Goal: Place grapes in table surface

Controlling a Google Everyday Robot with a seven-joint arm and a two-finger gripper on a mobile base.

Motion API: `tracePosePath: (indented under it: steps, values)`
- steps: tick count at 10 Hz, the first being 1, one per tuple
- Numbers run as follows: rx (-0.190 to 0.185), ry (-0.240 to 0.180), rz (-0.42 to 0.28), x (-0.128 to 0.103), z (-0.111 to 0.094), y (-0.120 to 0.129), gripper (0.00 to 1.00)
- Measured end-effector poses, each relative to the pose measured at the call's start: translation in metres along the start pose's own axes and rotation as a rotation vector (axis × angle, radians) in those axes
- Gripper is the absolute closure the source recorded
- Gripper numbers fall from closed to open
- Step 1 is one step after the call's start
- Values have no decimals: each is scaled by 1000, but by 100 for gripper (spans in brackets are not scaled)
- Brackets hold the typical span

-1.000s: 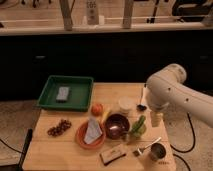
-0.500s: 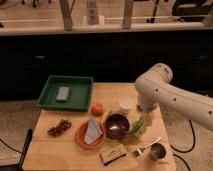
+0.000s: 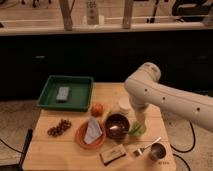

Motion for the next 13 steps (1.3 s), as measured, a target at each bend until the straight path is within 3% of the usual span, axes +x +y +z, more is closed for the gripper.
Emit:
tracePosePath:
  steps: [13]
  values:
    - [35, -29, -109, -75, 8, -52, 20]
